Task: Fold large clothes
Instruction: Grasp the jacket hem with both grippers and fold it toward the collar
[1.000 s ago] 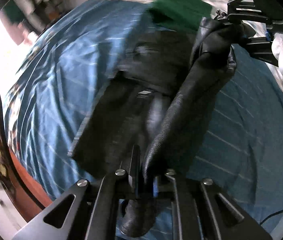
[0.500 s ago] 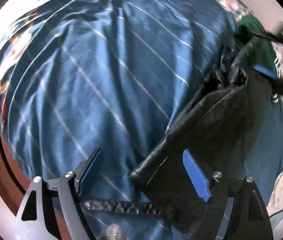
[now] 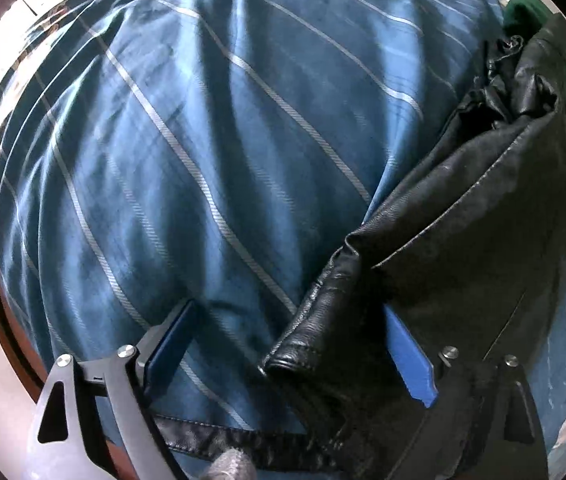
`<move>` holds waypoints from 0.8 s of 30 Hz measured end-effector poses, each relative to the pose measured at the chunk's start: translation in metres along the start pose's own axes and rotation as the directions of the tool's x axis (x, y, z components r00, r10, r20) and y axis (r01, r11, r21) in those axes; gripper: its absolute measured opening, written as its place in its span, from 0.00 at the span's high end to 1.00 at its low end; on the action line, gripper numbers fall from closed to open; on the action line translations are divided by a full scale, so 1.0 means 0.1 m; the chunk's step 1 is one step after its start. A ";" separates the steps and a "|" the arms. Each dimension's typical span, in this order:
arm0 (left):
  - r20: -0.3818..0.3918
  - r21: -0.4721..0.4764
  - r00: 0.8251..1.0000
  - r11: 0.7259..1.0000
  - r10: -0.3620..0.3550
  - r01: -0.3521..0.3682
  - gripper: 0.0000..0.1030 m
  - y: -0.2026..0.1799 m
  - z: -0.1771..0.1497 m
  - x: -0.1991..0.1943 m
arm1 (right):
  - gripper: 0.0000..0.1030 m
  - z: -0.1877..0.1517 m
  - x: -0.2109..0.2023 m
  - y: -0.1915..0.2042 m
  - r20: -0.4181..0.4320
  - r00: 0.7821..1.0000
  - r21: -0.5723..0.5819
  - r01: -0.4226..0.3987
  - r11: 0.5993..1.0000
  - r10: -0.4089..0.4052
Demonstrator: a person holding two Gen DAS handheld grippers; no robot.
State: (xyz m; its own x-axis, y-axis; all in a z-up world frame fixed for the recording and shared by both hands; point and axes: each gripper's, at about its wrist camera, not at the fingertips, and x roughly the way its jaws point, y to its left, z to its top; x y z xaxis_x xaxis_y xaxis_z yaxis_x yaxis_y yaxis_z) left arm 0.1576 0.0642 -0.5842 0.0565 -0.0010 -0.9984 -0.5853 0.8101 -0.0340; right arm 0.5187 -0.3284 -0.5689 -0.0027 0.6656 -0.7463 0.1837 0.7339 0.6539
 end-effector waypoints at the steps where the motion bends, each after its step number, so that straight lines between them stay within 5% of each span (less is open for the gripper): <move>1: 0.003 0.008 1.000 1.000 0.008 -0.008 0.10 0.00 0.00 -0.01 | 0.28 0.06 0.13 -0.02 -0.014 1.000 -0.010 -0.023 1.000 0.023; 3: 0.004 0.022 1.000 0.999 0.023 -0.023 0.09 -0.05 0.07 -0.02 | 0.31 0.18 0.34 -0.04 -0.026 0.995 -0.044 -0.097 0.994 0.096; 4: 0.005 0.032 0.999 0.999 0.032 -0.032 0.09 -0.08 0.10 -0.01 | 0.49 0.20 0.38 0.00 -0.018 0.994 -0.064 -0.107 0.992 0.106; 6: 0.010 0.059 0.999 0.997 0.053 -0.054 0.08 -0.15 0.12 0.00 | 0.69 0.21 0.45 0.06 -0.008 0.996 -0.098 -0.089 0.991 0.089; 9: 0.001 0.100 0.996 0.991 0.092 -0.091 0.08 -0.28 0.17 -0.05 | 0.85 0.04 0.15 -0.03 0.075 0.986 -0.018 -0.147 0.989 0.147; 14: 0.023 0.136 0.991 0.982 0.132 -0.133 0.08 -0.30 0.29 -0.42 | 0.86 -0.52 -0.67 -0.38 0.234 0.958 0.137 -0.199 0.970 0.164; 19: 0.082 0.102 0.984 0.981 0.156 -0.163 0.08 -0.20 0.27 -0.86 | 0.86 -1.52 -1.67 -1.30 0.352 0.936 0.413 -0.152 0.898 -0.004; 24: 0.124 0.160 0.974 0.965 0.188 -0.206 0.08 -0.42 0.10 -0.88 | 0.79 -2.44 -2.13 -2.09 0.311 0.934 0.601 -0.047 0.798 -0.179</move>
State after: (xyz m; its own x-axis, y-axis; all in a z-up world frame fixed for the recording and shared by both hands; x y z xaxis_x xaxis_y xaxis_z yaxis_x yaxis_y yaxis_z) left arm 0.1858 0.0361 -0.4943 0.0456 0.2236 -0.9736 -0.4473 0.8760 0.1802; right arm 0.2410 -0.5906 -0.5162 0.2700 0.4479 -0.8523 0.7374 0.4730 0.4822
